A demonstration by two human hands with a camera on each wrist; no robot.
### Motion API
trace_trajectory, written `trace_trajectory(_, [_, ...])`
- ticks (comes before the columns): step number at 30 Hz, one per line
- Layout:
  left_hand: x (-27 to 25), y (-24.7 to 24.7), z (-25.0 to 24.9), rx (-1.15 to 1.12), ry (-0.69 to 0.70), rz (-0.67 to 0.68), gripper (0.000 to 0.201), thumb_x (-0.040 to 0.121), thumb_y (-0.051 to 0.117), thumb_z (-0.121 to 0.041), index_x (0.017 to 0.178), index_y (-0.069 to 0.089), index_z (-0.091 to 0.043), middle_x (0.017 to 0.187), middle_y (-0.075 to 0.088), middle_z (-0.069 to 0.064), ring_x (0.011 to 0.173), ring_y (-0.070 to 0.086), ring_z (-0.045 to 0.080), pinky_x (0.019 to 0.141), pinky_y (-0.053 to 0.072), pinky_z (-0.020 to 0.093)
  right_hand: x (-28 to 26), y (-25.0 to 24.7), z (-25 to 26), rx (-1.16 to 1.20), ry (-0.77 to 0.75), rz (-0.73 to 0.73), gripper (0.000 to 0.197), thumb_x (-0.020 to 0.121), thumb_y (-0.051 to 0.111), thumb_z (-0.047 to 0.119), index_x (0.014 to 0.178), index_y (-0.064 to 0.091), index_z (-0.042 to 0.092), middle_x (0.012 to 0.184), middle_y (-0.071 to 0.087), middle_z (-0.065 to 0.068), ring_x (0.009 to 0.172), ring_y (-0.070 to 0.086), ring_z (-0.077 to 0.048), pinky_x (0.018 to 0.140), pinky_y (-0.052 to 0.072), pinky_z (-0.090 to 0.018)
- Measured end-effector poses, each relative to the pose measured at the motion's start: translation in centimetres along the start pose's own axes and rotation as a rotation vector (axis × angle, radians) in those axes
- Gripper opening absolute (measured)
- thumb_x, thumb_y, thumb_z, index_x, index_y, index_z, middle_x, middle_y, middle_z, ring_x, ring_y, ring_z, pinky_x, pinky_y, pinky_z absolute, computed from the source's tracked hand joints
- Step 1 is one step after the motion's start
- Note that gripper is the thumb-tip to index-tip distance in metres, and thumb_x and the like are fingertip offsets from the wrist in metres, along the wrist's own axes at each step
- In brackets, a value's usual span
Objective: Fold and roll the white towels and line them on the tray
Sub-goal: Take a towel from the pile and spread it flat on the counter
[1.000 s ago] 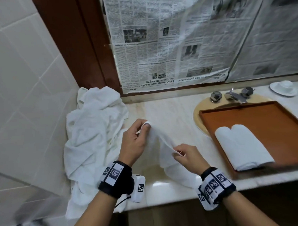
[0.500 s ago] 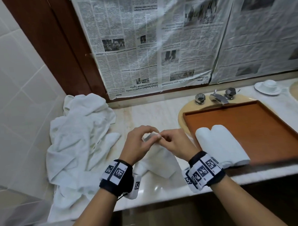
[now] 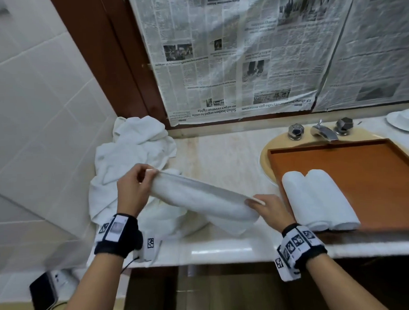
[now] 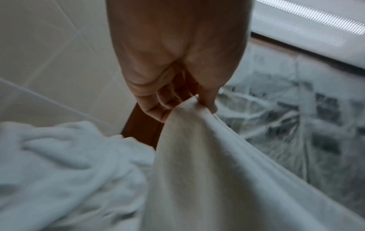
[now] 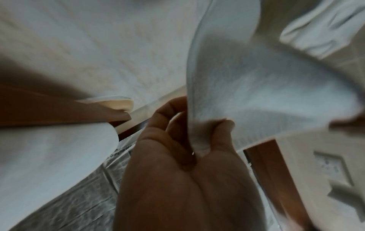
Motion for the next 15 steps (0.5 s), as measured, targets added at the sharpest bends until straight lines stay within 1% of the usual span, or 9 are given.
trace_trajectory(2, [0.1, 0.7, 3.8, 0.113, -0.11, 0.098, 0.019, 0.085, 0.063, -0.039, 0.085, 0.068, -0.021, 0.077, 0.066, -0.008, 0.079, 0.062, 0.016, 0.072, 0.039, 0.027, 0.7, 0.4, 0.4, -0.051, -0.015, 0.021, 0.044, 0.097, 0.061, 0.027, 0.054, 0.054, 0.025, 0.052, 0.049, 0.012, 0.052, 0.043, -0.001, 0.054, 0.03, -0.018])
trace_trajectory(3, [-0.3, 1.5, 5.3, 0.144, -0.145, 0.166, 0.025, 0.082, 0.059, -0.042, 0.086, 0.068, -0.019, 0.078, 0.066, -0.005, 0.08, 0.062, 0.02, 0.072, 0.038, 0.028, 1.1, 0.9, 0.3, -0.089, -0.02, 0.035, 0.039, 0.098, 0.06, 0.029, 0.06, 0.055, 0.022, 0.058, 0.052, 0.011, 0.056, 0.046, -0.002, 0.057, 0.033, -0.022])
trace_trajectory(5, [-1.3, 3.8, 7.8, 0.192, -0.211, 0.328, 0.024, 0.083, 0.063, -0.039, 0.086, 0.067, -0.015, 0.085, 0.069, 0.003, 0.085, 0.064, 0.025, 0.073, 0.038, 0.027, 1.9, 2.3, -0.4, -0.133, 0.004, 0.032, 0.022, 0.098, 0.059, 0.027, 0.082, 0.069, 0.014, 0.08, 0.066, 0.008, 0.075, 0.058, -0.006, 0.07, 0.041, -0.024])
trace_trajectory(6, [-2.0, 5.2, 8.6, 0.216, -0.231, 0.39, 0.018, 0.086, 0.068, -0.032, 0.086, 0.068, -0.014, 0.088, 0.07, 0.005, 0.089, 0.064, 0.026, 0.074, 0.038, 0.027, 2.1, 3.1, -0.8, -0.154, 0.02, 0.013, 0.017, 0.097, 0.06, 0.025, 0.093, 0.072, 0.013, 0.09, 0.07, 0.006, 0.085, 0.062, -0.009, 0.076, 0.043, -0.024])
trace_trajectory(7, [-2.9, 6.5, 9.2, 0.252, -0.244, 0.441, 0.012, 0.086, 0.07, -0.026, 0.085, 0.068, -0.015, 0.091, 0.071, 0.006, 0.092, 0.064, 0.027, 0.074, 0.037, 0.028, 2.1, 3.9, -1.3, -0.177, 0.03, -0.005, 0.016, 0.096, 0.061, 0.024, 0.099, 0.072, 0.014, 0.096, 0.072, 0.004, 0.091, 0.063, -0.011, 0.08, 0.044, -0.023])
trace_trajectory(9, [-4.8, 8.8, 9.9, 0.355, -0.236, 0.523, 0.009, 0.087, 0.066, -0.025, 0.083, 0.062, -0.017, 0.094, 0.069, 0.007, 0.093, 0.063, 0.031, 0.074, 0.038, 0.032, 1.8, 5.4, -2.1, -0.218, 0.049, 0.008, 0.017, 0.095, 0.062, 0.026, 0.102, 0.073, 0.015, 0.1, 0.073, 0.004, 0.095, 0.065, -0.013, 0.085, 0.047, -0.024])
trace_trajectory(11, [-7.1, 10.2, 9.7, 0.423, -0.196, 0.522, 0.012, 0.092, 0.059, -0.027, 0.087, 0.056, -0.017, 0.097, 0.067, 0.008, 0.092, 0.062, 0.032, 0.073, 0.037, 0.034, 0.8, 6.3, -2.9, -0.242, 0.102, 0.092, 0.02, 0.096, 0.061, 0.03, 0.106, 0.074, 0.018, 0.105, 0.072, 0.006, 0.098, 0.064, -0.011, 0.09, 0.048, -0.025])
trace_trajectory(13, [-9.5, 11.2, 9.1, 0.39, -0.182, 0.523, 0.015, 0.095, 0.056, -0.03, 0.093, 0.056, -0.015, 0.097, 0.066, 0.008, 0.092, 0.061, 0.03, 0.074, 0.038, 0.035, -0.5, 6.2, -3.7, -0.245, 0.146, 0.141, 0.02, 0.096, 0.06, 0.032, 0.106, 0.074, 0.021, 0.106, 0.072, 0.009, 0.099, 0.064, -0.009, 0.091, 0.047, -0.024])
trace_trajectory(15, [-11.5, 12.0, 8.3, 0.338, -0.149, 0.616, 0.017, 0.094, 0.056, -0.032, 0.096, 0.058, -0.016, 0.095, 0.067, 0.005, 0.09, 0.062, 0.028, 0.072, 0.039, 0.034, -2.3, 5.5, -4.2, -0.255, 0.18, 0.14, 0.016, 0.096, 0.06, 0.03, 0.102, 0.074, 0.025, 0.102, 0.071, 0.013, 0.097, 0.064, -0.007, 0.091, 0.047, -0.025])
Point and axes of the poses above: each hand's wrist, its own x-axis towards the middle knuckle, its own y-axis out of the palm, z = x × y, the point moved 1 cm from there along x, towards the middle knuckle
